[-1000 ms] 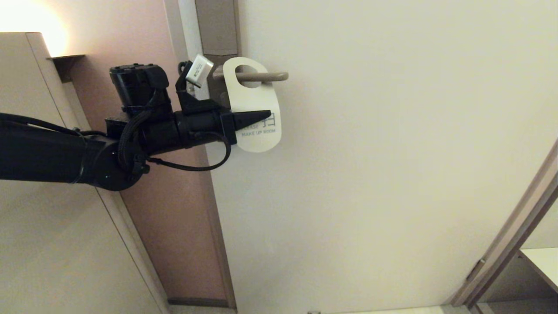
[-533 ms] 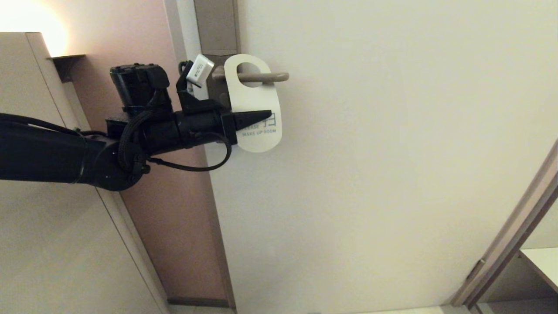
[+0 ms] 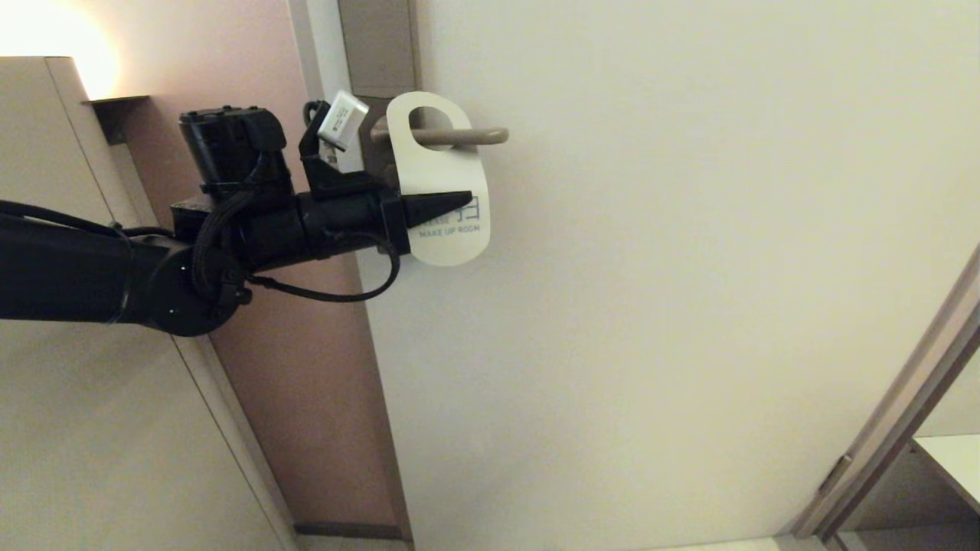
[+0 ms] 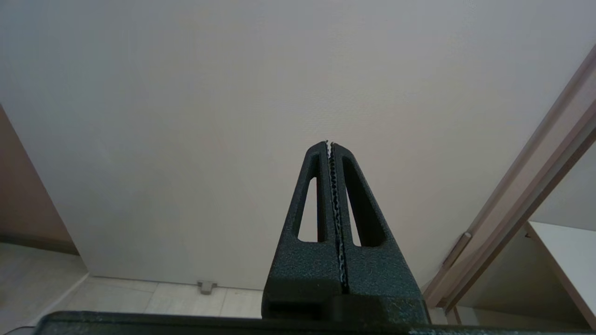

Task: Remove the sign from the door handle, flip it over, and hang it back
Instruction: Take down the sign

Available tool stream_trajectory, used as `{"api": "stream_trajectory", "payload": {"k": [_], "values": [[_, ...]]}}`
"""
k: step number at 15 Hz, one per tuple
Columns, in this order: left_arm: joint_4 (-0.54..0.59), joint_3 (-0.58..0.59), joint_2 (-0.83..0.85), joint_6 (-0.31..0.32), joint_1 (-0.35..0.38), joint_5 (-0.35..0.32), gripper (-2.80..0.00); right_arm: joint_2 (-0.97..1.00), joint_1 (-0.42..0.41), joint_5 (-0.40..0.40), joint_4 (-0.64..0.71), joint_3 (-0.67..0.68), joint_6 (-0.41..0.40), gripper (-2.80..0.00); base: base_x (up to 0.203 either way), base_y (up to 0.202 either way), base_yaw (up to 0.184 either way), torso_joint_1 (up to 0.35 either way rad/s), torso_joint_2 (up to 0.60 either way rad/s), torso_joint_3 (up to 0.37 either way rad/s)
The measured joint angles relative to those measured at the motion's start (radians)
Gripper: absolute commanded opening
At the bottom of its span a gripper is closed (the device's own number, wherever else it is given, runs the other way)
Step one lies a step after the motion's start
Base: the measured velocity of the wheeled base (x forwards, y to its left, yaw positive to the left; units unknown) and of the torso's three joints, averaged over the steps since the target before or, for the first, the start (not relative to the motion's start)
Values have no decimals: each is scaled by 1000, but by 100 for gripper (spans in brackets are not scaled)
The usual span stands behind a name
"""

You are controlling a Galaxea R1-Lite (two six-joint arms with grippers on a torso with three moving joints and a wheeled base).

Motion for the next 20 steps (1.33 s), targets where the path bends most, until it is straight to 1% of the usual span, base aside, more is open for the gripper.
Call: {"api": "stream_trajectory", "payload": {"k": [7, 12, 16, 20], "values": [[23, 82, -79, 1, 1, 0, -280, 0, 0, 0, 0, 0, 0, -280, 0, 0, 0, 0, 0, 0], [22, 102, -88, 9, 11, 11, -280, 0, 0, 0, 0, 0, 0, -280, 0, 0, 0, 0, 0, 0], [21, 104, -88, 10, 45, 10, -280, 0, 0, 0, 0, 0, 0, -280, 0, 0, 0, 0, 0, 0], [21, 105, -88, 29, 81, 10, -280, 0, 0, 0, 0, 0, 0, -280, 0, 0, 0, 0, 0, 0]]}}
